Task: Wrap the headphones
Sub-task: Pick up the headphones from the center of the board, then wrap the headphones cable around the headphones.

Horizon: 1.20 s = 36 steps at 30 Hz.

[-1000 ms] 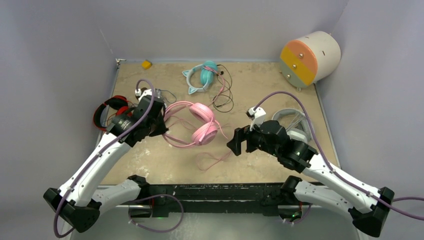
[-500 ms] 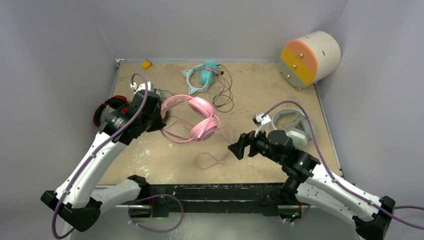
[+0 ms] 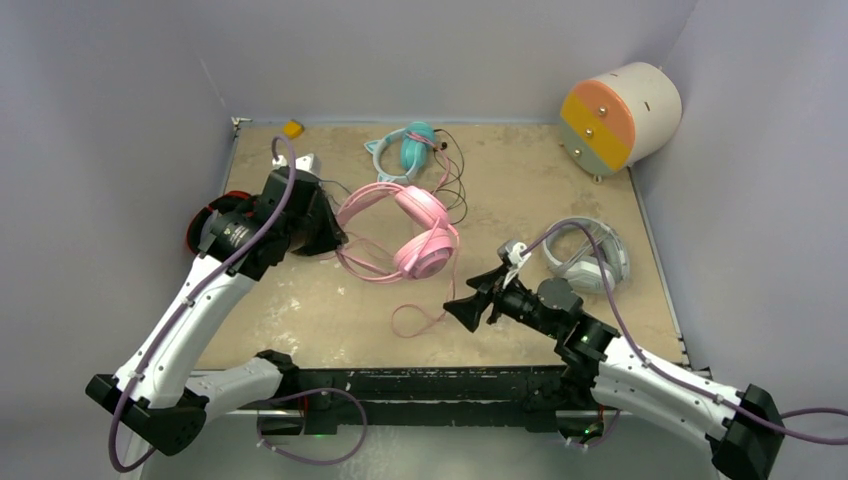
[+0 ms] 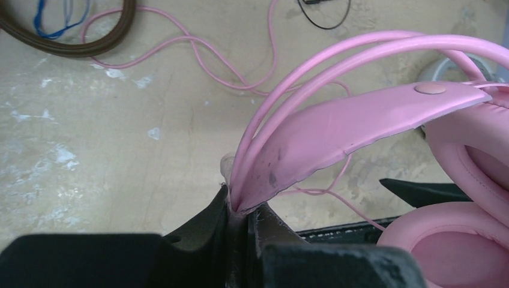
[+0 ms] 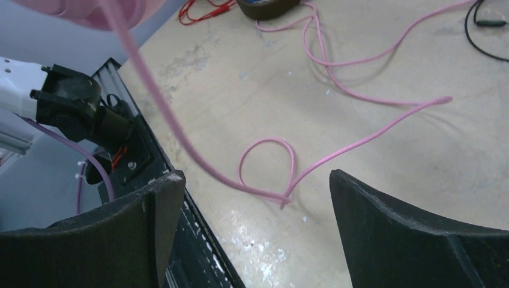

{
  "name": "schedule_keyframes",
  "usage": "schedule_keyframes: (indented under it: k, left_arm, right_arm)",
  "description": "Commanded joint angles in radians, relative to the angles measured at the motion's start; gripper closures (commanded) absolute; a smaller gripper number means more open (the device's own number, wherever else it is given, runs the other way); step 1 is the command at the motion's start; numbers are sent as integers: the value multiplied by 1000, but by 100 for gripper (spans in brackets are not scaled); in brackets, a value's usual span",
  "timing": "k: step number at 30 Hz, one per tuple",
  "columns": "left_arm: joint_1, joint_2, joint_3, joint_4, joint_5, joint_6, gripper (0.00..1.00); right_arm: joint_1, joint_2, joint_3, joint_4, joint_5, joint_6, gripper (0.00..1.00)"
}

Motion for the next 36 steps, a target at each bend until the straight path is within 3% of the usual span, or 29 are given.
schedule_keyframes:
  k: [1, 7, 16, 22, 27, 31, 36]
  left_arm:
    - [8, -33, 68, 126, 166, -37, 100]
    - [8, -31, 145, 118, 231, -41, 100]
    - [9, 41, 283, 132, 308, -57, 100]
    - [44, 170, 503, 110, 301, -84, 100]
    - [141, 277, 752, 98, 334, -118, 100]
    - [231, 332, 888, 73, 355, -135, 100]
    - [316, 328, 880, 81, 391, -147, 100]
  right_arm:
    - [0, 66, 5, 230, -38, -41, 9]
    - [0, 166, 40, 390, -171, -83, 11]
    - [-1, 245, 139, 439, -324, -131, 14]
    - [1, 423, 99, 617, -407, -32, 17]
    - [0, 581, 61, 737, -443, 69, 20]
    - [1, 541, 1, 722, -389, 73, 19]
    - [0, 385, -56, 579, -316, 29, 19]
